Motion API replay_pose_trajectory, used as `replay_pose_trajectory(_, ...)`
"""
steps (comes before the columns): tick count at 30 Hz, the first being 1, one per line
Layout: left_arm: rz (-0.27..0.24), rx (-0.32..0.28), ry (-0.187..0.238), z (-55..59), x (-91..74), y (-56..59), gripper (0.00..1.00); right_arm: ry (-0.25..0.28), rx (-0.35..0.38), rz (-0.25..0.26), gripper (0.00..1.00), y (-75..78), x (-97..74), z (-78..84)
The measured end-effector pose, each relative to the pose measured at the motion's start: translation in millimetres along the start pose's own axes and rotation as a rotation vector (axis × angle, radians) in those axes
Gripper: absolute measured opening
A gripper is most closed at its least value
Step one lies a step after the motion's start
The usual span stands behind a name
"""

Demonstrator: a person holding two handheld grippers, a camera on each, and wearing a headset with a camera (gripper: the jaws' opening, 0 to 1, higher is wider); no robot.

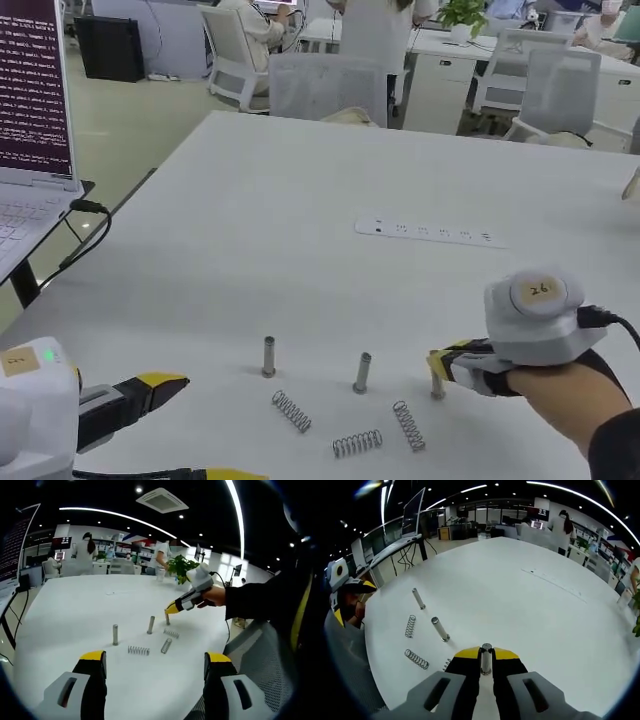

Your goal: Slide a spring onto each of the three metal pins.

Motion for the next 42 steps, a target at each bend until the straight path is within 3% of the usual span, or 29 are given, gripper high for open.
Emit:
replay_pose_trajectory(14,0.004,0.000,0.005,-0.6,-0.2,0.3,0.77,0.015,-0.007,0.009,0.06,-1.8,-10.0,6.7)
replay_pose_trajectory(23,0.007,0.001,0.007,-1.0,-0.3,1.0,0.77,-0.009,-0.031,0.021,0.06,-2.8,-12.0,14.2)
replay_pose_trajectory(42,0.011,0.003,0.004,-1.0,0.1,1.6,0.77,-0.012,-0.033,0.020,0.07,-2.4,-11.7,14.5)
Point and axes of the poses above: the centre of the closed fingertips' face, and the gripper's own axes: x roughly forward along the fingers, y roughly to its right, z roughly out of its underside, the point moved 6 cm from there along -x, roughly backward along the fingers, and after that the axes turned 3 degrees about z, right-handed, at the moved point
